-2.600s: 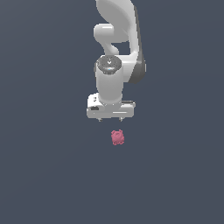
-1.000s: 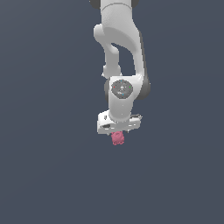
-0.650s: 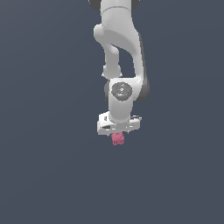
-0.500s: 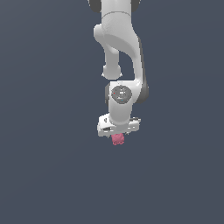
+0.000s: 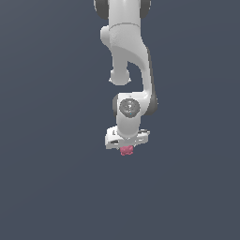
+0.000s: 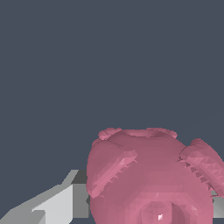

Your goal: Pick up the object and move it to a goal position.

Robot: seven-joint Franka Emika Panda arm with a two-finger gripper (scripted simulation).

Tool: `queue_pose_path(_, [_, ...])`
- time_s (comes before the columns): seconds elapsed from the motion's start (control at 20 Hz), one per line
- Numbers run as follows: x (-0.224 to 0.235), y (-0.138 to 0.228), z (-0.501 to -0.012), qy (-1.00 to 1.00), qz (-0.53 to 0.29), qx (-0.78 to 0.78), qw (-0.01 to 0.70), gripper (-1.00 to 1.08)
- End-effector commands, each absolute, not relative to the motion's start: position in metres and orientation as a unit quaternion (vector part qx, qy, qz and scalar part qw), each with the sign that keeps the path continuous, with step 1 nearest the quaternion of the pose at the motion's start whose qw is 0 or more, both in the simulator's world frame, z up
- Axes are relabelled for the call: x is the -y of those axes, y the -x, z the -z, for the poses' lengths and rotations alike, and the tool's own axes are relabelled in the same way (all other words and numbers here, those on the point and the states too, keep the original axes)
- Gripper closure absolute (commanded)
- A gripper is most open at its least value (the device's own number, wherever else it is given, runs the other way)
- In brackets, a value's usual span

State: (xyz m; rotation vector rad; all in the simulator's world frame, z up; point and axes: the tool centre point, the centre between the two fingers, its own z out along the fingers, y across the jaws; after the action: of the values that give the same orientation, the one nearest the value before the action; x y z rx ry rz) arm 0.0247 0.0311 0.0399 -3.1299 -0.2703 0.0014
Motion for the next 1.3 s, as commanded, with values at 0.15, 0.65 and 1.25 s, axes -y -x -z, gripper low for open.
queue_pose_path(0.15, [-0.031, -0.025, -0.039, 0.996, 0.000, 0.086, 0.000, 1.08])
queue_pose_path(0.65, [-0.022, -0.027, -0.049, 0.996, 0.000, 0.086, 0.000, 1.08])
queue_pose_path(1.25, [0.058, -0.043, -0.127, 0.996, 0.000, 0.086, 0.000, 1.08])
